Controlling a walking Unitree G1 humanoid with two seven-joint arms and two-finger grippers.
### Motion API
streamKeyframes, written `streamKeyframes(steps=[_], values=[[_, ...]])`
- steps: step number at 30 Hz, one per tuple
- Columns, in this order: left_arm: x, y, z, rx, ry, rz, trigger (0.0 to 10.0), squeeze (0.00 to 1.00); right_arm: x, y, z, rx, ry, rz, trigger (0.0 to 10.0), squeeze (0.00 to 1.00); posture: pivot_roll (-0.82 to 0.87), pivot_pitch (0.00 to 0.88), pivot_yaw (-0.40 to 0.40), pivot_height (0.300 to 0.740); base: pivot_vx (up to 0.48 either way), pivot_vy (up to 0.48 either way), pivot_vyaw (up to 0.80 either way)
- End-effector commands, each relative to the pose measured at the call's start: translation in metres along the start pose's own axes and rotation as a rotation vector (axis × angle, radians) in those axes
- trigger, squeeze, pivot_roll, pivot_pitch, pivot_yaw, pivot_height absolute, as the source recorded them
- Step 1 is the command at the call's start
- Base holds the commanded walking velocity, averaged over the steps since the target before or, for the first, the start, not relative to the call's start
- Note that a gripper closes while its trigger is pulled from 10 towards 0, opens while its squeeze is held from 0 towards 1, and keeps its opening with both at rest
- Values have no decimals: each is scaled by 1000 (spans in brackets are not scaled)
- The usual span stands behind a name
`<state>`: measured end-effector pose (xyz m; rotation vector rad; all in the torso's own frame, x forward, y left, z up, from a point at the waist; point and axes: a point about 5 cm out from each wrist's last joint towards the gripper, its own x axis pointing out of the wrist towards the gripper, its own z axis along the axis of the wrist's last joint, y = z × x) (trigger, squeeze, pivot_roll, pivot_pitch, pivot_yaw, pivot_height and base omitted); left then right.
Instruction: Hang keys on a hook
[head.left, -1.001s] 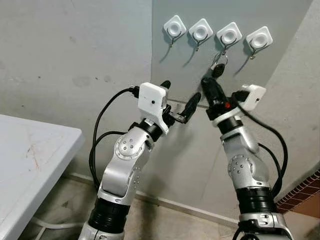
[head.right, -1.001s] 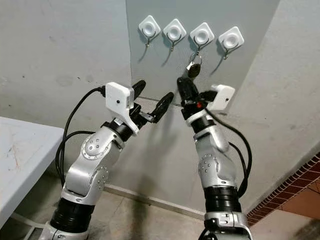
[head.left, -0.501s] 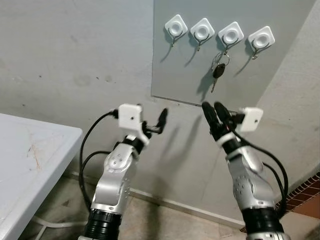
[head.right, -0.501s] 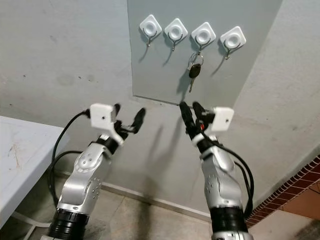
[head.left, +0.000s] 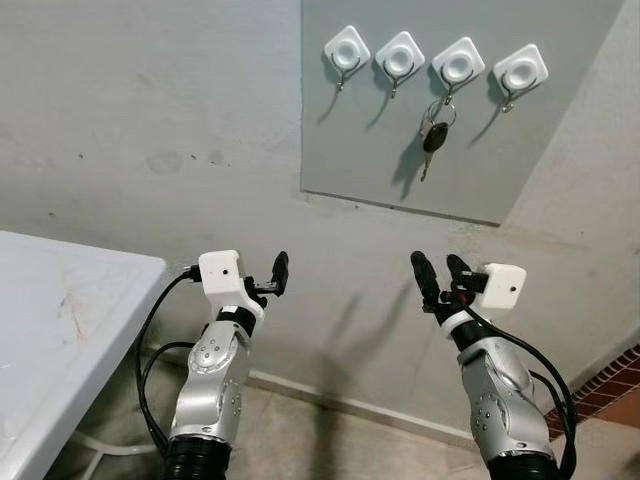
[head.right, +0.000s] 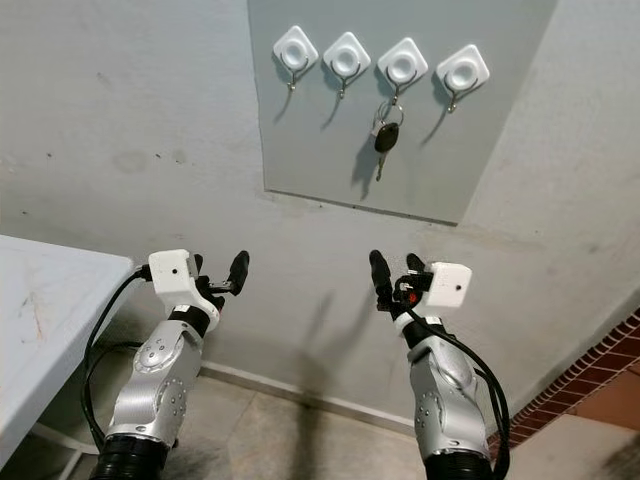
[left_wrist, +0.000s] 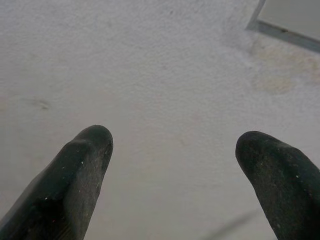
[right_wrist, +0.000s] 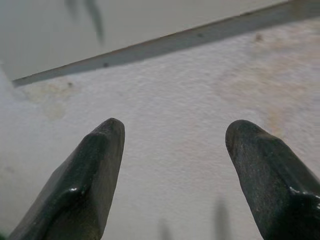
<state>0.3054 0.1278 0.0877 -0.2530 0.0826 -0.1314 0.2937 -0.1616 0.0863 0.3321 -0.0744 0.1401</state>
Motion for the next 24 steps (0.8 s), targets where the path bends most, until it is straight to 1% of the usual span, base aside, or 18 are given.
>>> streamKeyframes(steps=[1, 2, 4, 8, 10, 13, 15, 24], values=[[4, 0, 3, -7, -11, -21, 10000, 0, -3, -2, -2, 8, -10, -27, 10000, 0, -77, 0, 62, 740, 0, 0, 0], [4, 0, 3, -10, -11, -25, 10000, 0, -3, -3, -2, 10, -13, -31, 10000, 0, -77, 0, 62, 740, 0, 0, 0], [6, 2, 4, -19, -1, -43, 10000, 0, -6, -3, -5, 10, -16, -49, 10000, 0, -88, 0, 94, 740, 0, 0, 0], [8, 3, 6, -38, 0, -66, 10000, 0, -10, -4, -7, 5, -19, -68, 10000, 0, -92, 0, 120, 740, 0, 0, 0], [8, 3, 6, -32, 8, -80, 10000, 0, -12, -5, -10, 5, -23, -83, 10000, 0, -95, 0, 140, 740, 0, 0, 0], [8, 3, 6, -38, 14, -98, 10000, 0, -14, -7, -11, 5, -26, -95, 10000, 0, -97, 0, 146, 740, 0, 0, 0], [9, 4, 7, -27, 16, -101, 10000, 0, -15, -7, -12, 5, -27, -100, 10000, 0, -96, 0, 164, 740, 0, 0, 0], [12, 5, 13, 10, 7, -125, 10000, 0, -16, -8, -17, 11, -24, -117, 10000, 0, -88, 0, 171, 740, 0, 0, 0]])
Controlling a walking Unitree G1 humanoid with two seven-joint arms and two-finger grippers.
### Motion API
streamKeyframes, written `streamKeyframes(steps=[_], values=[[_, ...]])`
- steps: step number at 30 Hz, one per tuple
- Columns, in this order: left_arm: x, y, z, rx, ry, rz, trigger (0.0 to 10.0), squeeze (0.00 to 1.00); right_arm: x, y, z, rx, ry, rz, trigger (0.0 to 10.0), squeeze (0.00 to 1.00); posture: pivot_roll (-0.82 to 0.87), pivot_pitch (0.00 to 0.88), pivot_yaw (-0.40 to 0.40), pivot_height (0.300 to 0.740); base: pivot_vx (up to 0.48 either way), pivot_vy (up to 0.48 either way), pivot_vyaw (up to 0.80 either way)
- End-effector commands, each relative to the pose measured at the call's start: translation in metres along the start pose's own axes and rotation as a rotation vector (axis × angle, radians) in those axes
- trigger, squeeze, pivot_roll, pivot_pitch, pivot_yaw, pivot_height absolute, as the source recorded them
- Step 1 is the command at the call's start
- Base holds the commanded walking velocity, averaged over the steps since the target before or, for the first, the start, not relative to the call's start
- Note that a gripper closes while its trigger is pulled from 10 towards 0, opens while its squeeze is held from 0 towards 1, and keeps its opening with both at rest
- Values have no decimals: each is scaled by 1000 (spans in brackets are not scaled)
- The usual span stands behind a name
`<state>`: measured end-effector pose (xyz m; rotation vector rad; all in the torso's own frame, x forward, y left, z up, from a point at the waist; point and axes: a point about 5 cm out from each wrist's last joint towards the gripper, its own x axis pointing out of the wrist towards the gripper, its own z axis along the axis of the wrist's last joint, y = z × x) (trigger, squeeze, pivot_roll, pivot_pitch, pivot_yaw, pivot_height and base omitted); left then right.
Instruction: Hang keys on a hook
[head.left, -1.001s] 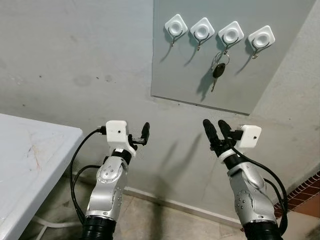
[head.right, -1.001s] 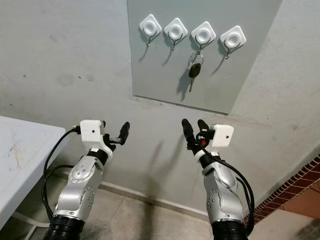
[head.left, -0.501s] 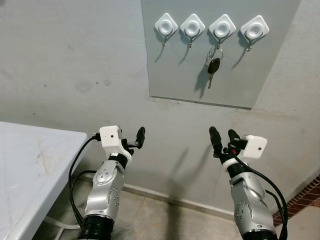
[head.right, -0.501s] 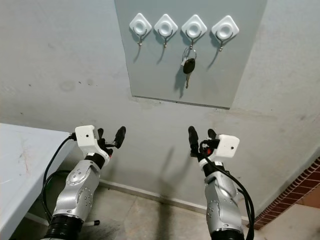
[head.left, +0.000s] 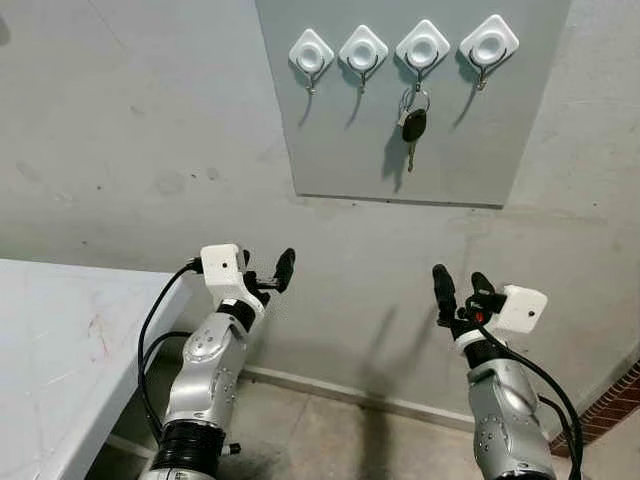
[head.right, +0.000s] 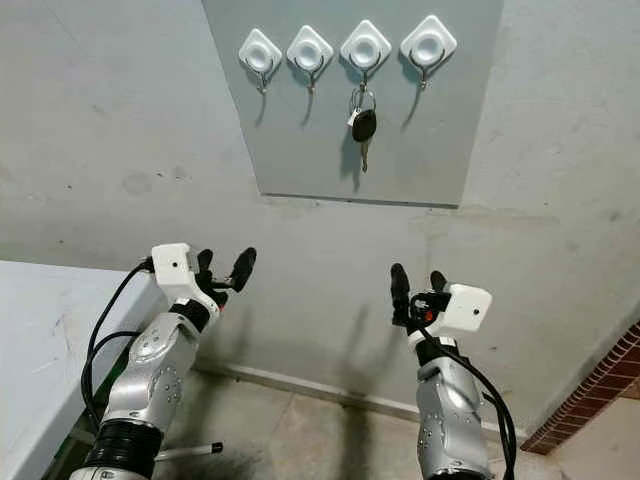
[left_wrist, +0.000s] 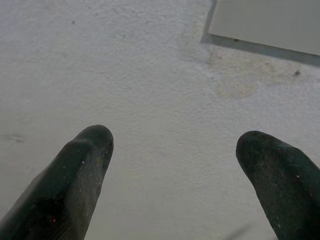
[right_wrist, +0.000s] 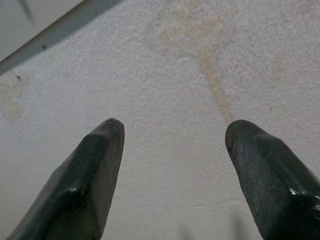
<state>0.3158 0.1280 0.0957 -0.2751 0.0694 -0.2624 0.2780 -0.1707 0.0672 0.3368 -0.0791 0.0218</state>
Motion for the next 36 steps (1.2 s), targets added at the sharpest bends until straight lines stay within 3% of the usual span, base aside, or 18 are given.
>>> streamKeyframes(steps=[1, 16, 21, 26, 31, 36], values=[[2, 6, 4, 26, 7, 9, 10000, 0, 2, 5, -2, 11, 0, -1, 10000, 0, -90, 0, 166, 740, 0, 0, 0], [-1, 10, -2, 56, -31, 68, 10000, 0, 8, 10, 7, -70, 4, 65, 10000, 0, -102, 0, 62, 740, 0, 0, 0], [-12, 6, -9, 158, -70, 43, 10000, 0, 6, 10, 9, -166, 16, 111, 10000, 0, -94, 0, 30, 740, 0, 0, 0], [-28, -2, -17, 136, -82, 27, 10000, 0, 4, 12, 16, -219, -2, 136, 10000, 0, -76, 0, 22, 740, 0, 0, 0], [-33, -6, -18, 127, -99, 23, 10000, 0, 3, 16, 14, -230, 11, 141, 10000, 0, -65, 0, 12, 740, 0, 0, 800], [-26, -8, -16, 138, -114, 32, 10000, 0, 5, 20, 13, -263, 19, 166, 10000, 0, -59, 0, 5, 740, 0, 0, 800]])
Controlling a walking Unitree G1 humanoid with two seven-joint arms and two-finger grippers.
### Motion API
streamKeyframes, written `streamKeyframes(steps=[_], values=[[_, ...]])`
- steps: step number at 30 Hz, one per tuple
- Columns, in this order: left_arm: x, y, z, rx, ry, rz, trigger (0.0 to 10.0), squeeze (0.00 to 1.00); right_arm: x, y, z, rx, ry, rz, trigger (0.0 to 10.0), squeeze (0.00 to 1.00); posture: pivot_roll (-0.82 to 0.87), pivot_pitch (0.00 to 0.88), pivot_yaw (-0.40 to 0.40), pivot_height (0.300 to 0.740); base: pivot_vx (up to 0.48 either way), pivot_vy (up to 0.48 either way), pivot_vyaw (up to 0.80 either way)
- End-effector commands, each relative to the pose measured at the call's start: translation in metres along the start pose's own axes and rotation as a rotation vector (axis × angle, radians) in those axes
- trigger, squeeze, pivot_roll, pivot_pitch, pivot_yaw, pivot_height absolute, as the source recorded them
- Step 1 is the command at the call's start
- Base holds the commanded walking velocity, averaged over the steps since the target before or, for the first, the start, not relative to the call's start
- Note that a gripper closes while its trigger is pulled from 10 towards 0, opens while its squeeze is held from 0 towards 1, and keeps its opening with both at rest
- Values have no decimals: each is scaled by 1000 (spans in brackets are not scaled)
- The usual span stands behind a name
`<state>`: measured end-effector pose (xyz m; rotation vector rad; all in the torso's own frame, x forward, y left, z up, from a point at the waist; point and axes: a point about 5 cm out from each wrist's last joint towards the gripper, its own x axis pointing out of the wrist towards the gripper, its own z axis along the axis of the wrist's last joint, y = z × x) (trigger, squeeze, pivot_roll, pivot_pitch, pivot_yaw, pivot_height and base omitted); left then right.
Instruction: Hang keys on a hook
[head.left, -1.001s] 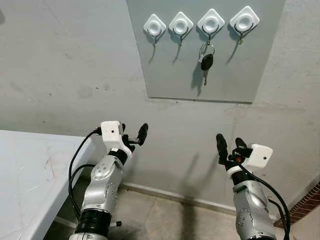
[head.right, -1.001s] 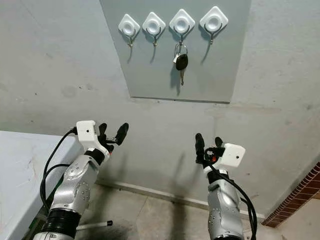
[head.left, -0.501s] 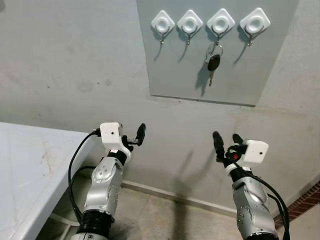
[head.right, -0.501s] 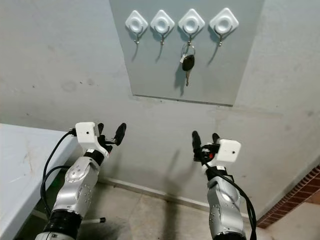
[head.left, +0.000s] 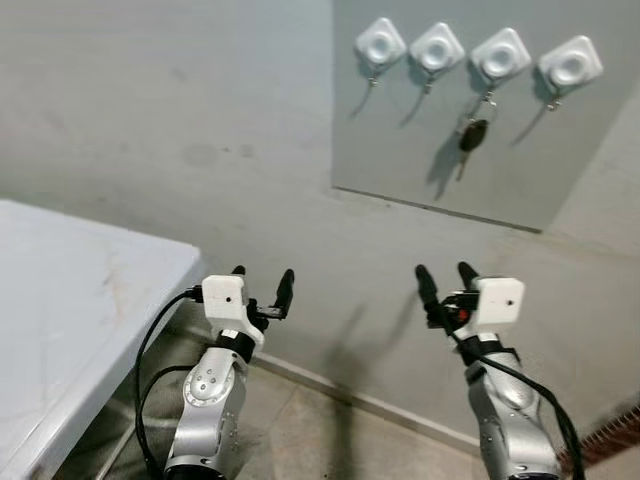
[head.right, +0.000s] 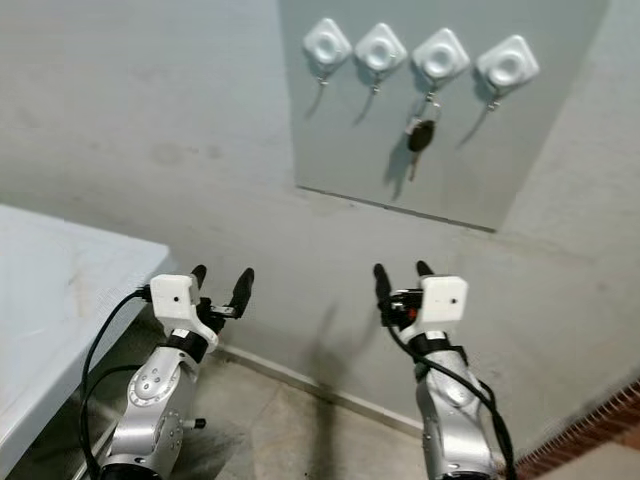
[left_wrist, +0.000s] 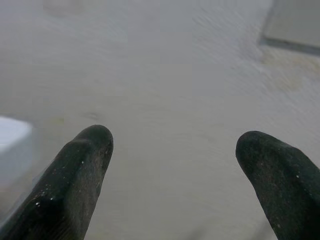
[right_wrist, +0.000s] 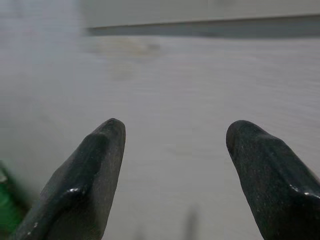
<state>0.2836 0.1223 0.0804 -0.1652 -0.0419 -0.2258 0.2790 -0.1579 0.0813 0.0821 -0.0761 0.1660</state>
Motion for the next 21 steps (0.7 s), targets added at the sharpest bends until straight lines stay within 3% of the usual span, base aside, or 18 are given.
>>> streamKeyframes(steps=[1, 21], values=[[4, 1, 4, 20, -20, 6, 10000, 0, 4, 2, 5, -19, -11, 13, 10000, 0, -59, 0, 4, 740, 0, 0, 800], [19, 6, 15, -4, -54, 42, 10000, 0, 6, -4, 10, -60, -2, 23, 10000, 0, -74, 0, -18, 740, 0, 0, 800]])
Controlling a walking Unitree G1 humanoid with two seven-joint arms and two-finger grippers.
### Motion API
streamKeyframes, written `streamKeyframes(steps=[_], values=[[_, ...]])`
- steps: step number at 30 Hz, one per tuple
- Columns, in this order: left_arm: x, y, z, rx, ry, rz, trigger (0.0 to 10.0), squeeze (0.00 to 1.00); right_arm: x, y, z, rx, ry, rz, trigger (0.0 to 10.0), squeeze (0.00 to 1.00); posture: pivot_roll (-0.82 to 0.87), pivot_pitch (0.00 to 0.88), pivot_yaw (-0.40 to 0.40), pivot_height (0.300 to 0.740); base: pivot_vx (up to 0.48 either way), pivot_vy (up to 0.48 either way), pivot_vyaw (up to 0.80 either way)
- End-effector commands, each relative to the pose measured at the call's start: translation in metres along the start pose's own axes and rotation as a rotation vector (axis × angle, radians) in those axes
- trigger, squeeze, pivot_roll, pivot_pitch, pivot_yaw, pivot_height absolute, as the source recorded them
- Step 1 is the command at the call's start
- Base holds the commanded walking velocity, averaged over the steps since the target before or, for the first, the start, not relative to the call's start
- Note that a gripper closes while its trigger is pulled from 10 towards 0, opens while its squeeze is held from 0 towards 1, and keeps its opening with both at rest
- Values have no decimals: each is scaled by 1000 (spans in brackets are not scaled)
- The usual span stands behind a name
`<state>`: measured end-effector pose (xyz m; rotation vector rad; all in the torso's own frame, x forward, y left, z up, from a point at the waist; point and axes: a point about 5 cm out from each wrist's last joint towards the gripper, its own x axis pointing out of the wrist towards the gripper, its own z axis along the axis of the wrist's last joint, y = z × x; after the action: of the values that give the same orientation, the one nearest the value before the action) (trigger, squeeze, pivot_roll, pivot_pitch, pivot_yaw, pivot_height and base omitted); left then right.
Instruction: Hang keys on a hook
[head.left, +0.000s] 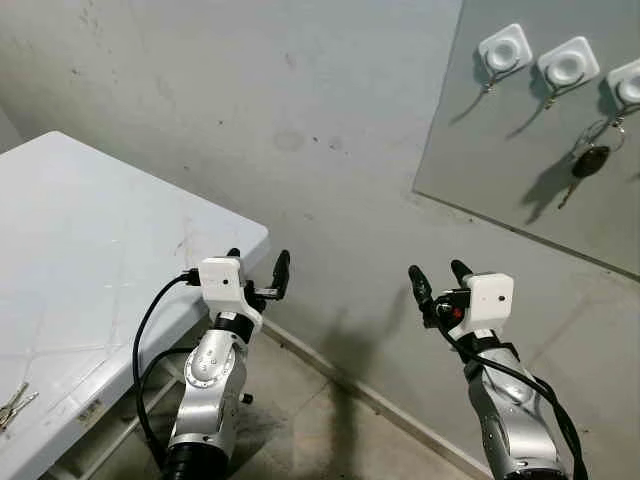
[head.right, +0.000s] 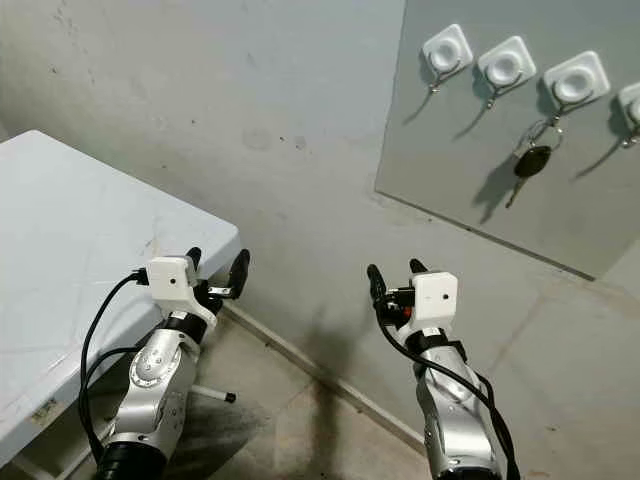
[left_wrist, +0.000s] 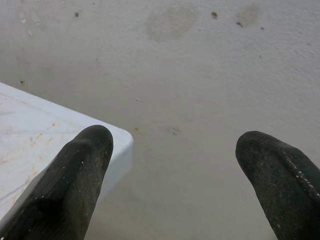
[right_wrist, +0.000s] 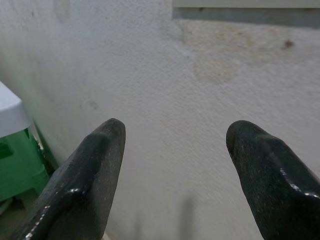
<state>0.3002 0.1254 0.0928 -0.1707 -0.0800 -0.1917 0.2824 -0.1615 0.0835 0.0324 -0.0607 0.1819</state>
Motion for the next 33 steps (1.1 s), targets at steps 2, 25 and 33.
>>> streamKeyframes(steps=[2, 25, 33], values=[[4, 1, 3, -9, -14, 13, 10000, 0, 3, -1, 8, -16, -21, 8, 10000, 0, -74, 0, -21, 740, 0, 0, 800], [4, -2, 8, -27, -35, 15, 10000, 0, -1, -2, 9, -28, -22, 42, 10000, 0, -72, 0, -25, 740, 0, 60, 800], [4, -3, 9, -32, -35, 15, 10000, 0, -2, -1, 8, -30, -18, 53, 10000, 0, -71, 0, -25, 740, 0, 0, 800]])
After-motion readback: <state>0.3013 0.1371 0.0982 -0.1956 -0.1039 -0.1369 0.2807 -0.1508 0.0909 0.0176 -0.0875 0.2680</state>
